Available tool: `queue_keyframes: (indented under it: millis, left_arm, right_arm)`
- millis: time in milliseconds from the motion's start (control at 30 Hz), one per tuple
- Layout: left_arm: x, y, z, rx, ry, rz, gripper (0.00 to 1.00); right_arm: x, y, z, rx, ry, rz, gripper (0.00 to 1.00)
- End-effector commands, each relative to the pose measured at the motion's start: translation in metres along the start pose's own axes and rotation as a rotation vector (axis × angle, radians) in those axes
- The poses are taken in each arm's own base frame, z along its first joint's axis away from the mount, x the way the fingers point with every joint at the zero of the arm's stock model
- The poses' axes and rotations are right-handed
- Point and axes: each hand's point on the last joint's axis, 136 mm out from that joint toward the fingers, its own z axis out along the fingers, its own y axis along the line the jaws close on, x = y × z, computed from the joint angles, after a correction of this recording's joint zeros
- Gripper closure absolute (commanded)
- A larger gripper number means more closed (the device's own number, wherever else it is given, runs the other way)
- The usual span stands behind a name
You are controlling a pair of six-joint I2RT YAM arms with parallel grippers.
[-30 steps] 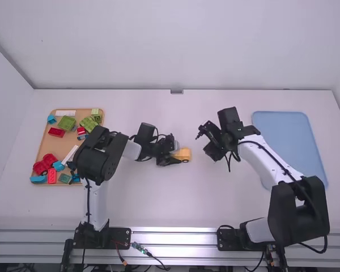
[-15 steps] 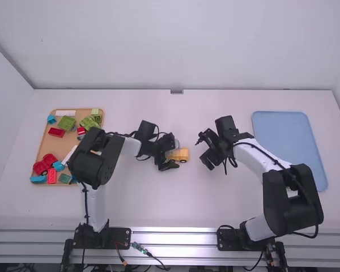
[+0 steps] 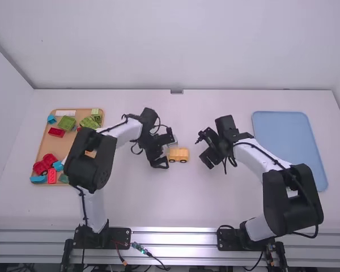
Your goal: Assemble lego blocks to make yellow taxi
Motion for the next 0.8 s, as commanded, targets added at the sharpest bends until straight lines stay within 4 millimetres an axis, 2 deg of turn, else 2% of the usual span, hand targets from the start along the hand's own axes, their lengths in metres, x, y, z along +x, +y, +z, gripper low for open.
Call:
queue_keyframes:
  millis: [0,133,200,233,300,333,433,567,700,767]
  left_arm:
    - [-0.016,0.021,-0.035,-0.117,0.056,0.014,0.01]
    - [-0.015,0.040,-0.076,-0.262,0.183,-0.051,0.01]
    - [-0.007,0.058,-0.109,-0.414,0.278,-0.148,0.01]
    - [-0.006,0.060,-0.113,-0.436,0.290,-0.160,0.01]
    - [0.004,0.075,-0.143,-0.585,0.384,-0.202,0.01]
    - [0.014,0.082,-0.165,-0.683,0.461,-0.228,0.01]
    - [0.031,0.089,-0.197,-0.821,0.544,-0.328,0.01]
    - [0.045,0.093,-0.212,-0.856,0.553,-0.409,0.01]
    - [0.078,0.105,-0.230,-0.885,0.513,-0.613,0.01]
    - [0.098,0.111,-0.233,-0.816,0.459,-0.691,0.01]
  right_arm:
    - [0.001,0.000,0.002,-0.002,0.000,0.026,0.00]
    - [-0.002,-0.002,0.002,0.006,-0.014,0.033,0.01]
    - [-0.003,-0.002,0.002,0.007,-0.016,0.032,0.01]
    - [-0.003,-0.002,0.002,0.008,-0.016,0.033,0.01]
    - [-0.004,-0.003,0.002,0.010,-0.020,0.032,0.01]
    - [-0.005,-0.003,0.002,0.010,-0.022,0.029,0.01]
    - [-0.005,-0.004,0.002,0.014,-0.026,0.030,0.01]
    - [-0.005,-0.004,0.001,0.014,-0.026,0.032,0.01]
    - [-0.006,-0.004,0.001,0.015,-0.027,0.031,0.01]
    - [-0.006,-0.004,0.001,0.014,-0.027,0.028,0.01]
